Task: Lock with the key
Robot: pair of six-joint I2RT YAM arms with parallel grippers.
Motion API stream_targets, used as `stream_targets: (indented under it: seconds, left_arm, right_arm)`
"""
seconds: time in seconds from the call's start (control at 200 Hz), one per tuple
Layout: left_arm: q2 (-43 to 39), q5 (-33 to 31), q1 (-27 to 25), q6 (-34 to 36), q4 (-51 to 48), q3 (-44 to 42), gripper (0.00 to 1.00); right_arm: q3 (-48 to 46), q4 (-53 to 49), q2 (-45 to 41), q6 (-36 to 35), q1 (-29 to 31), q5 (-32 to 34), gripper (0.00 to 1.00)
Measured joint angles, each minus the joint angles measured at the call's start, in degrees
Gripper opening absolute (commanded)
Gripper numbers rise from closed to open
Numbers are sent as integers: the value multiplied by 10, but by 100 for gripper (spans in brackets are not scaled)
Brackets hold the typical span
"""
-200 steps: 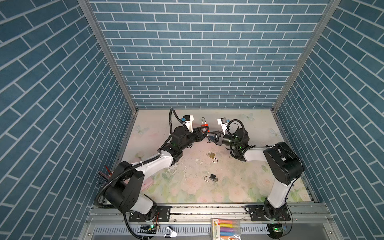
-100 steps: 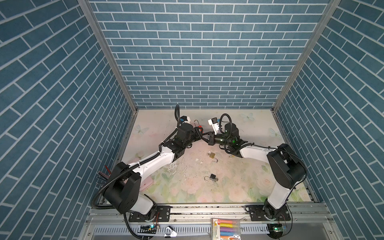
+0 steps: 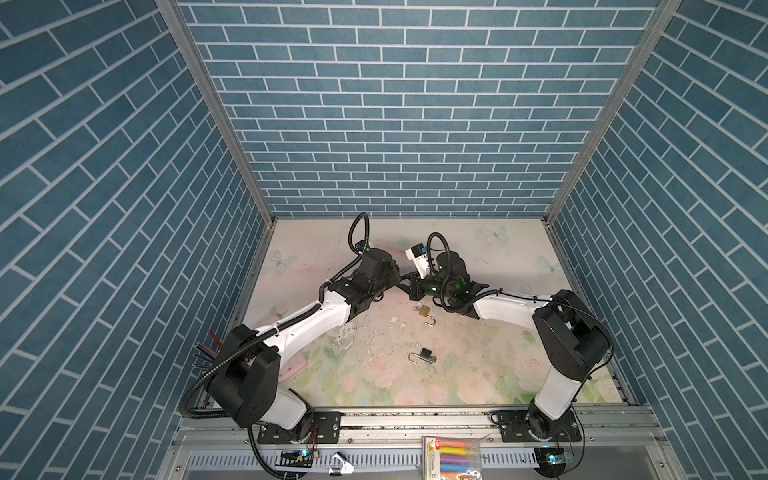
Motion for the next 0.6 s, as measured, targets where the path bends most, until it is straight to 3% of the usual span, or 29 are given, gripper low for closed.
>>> stream_targets:
  seconds: [0.475, 0.525, 0.6]
  left_arm:
    - [1, 67, 44, -80, -9, -3, 0]
    - [0, 37, 54, -83, -7, -5, 0]
    - [0, -35, 118, -96, 2, -10, 0]
  right_arm:
    - [-53, 70, -5, 0, 0, -2, 0]
    - [-68, 66, -13, -5, 1, -12, 0]
    - [-103, 45, -34, -11, 1, -28, 0]
